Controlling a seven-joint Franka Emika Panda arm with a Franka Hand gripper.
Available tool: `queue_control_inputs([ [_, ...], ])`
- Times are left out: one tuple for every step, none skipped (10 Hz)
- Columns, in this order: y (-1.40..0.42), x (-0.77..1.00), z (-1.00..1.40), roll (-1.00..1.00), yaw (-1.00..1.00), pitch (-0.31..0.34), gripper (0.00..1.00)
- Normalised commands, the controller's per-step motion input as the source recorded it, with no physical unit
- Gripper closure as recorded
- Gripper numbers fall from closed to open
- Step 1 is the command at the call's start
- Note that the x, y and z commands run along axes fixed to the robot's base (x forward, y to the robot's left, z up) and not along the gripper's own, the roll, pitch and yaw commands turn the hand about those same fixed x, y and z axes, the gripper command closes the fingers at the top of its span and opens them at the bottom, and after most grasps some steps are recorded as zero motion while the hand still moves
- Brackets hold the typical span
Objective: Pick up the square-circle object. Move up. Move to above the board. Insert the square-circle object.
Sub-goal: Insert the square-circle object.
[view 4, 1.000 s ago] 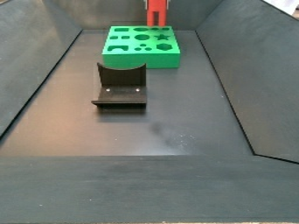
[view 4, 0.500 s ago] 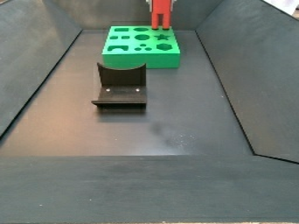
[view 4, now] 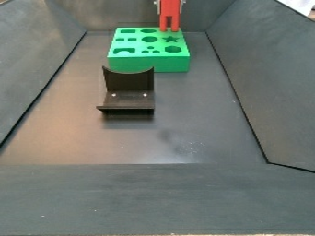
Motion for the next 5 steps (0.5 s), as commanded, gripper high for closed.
queue_control_inputs([
  [0.00, 0.08, -0.23, -0.03, -0.18, 0.000, 1.00],
  [0.00, 0.00, -0.31, -0.06, -0.17, 0.000, 1.00],
  [0.00, 0.00, -0.38, -0.06, -0.17, -0.010, 1.00],
  [0.00, 0.00, -0.43, -0.05, -0.16, -0.031, 1.00],
  [0.00, 0.00, -0.47, -0.09, -0.13, -0.076, 1.00],
])
